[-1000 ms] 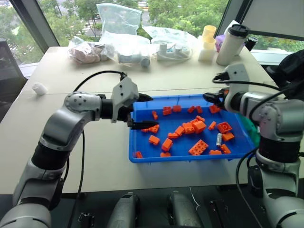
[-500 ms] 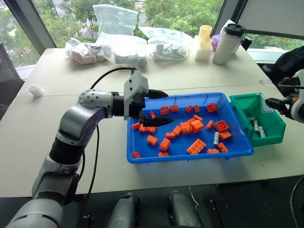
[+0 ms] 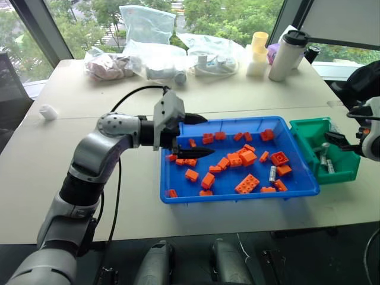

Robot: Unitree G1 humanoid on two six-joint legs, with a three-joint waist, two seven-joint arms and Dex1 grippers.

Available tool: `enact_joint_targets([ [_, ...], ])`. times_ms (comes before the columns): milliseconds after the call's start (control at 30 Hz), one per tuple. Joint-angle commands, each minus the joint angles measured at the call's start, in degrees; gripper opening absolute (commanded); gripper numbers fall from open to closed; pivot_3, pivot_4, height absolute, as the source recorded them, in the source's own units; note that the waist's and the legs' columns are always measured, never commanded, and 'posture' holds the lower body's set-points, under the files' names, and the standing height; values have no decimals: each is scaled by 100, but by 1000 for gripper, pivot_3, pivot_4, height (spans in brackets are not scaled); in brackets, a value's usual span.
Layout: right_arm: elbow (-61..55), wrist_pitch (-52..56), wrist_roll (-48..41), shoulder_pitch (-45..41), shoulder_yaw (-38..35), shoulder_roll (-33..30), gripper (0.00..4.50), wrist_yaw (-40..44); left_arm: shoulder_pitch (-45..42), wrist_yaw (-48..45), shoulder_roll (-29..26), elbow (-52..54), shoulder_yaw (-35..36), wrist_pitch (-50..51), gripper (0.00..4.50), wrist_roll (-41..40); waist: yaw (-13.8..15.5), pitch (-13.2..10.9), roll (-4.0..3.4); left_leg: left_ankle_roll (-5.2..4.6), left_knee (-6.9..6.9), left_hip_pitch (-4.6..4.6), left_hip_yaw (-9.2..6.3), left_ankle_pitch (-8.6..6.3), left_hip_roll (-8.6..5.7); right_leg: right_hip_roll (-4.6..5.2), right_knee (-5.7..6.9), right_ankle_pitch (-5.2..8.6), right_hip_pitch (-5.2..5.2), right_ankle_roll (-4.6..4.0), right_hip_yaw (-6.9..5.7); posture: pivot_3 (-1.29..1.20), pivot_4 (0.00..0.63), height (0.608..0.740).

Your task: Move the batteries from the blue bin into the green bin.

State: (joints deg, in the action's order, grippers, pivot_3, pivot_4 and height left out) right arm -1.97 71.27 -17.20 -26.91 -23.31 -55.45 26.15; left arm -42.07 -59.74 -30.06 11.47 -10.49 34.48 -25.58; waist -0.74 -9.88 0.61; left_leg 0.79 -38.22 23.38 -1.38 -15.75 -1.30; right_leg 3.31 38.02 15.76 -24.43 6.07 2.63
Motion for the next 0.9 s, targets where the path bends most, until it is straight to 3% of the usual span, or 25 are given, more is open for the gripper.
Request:
enact_joint_targets([
  [33, -80, -163, -28, -49, -128, -118, 4475, 50, 15, -45, -74, 128, 12, -102, 4500, 27, -6, 0, 0, 0, 0, 0, 0, 0, 0, 0, 0, 0, 0, 0, 0, 0, 150, 740],
  [200, -311, -603, -270, 28, -120, -356, 4475, 655, 46, -83, -156, 163, 49, -94, 4500, 16, -3, 0, 0, 0, 0, 0, 0, 0, 0, -1, 0, 0, 0, 0, 0, 0, 150, 740],
  [333, -1457, -1341, -992, 1078, 26, -975, 4475, 2539, 175, -397, -544, 507, -77, 87, 4500, -32, 4, 0, 0, 0, 4, 2, -7, 0, 1, -4, -3, 0, 0, 0, -4, 0, 150, 740],
  [533, -1851, -1876, -1228, 1700, 247, -1373, 4475, 3466, 235, -527, -827, 737, -165, 118, 4500, 15, 2, -1, 1, -1, -5, -4, -8, -1, 3, -5, -3, 0, 14, 1, -5, 0, 150, 740],
  [667, -1599, -2354, -1131, 1512, 744, -1521, 4475, 3778, 227, -489, -833, 708, -161, 110, 4500, 16, 2, -1, 2, -1, -5, -5, -8, -1, 3, -6, -4, 0, 15, 0, -6, 0, 150, 740],
  [900, -881, -3619, -322, 777, 2270, -1507, 4475, 4496, 219, -429, -768, 713, -207, 115, 4500, 32, -5, -2, 2, 0, -5, -6, -8, 0, 4, -6, -4, 0, 14, 0, -7, 0, 150, 740],
])
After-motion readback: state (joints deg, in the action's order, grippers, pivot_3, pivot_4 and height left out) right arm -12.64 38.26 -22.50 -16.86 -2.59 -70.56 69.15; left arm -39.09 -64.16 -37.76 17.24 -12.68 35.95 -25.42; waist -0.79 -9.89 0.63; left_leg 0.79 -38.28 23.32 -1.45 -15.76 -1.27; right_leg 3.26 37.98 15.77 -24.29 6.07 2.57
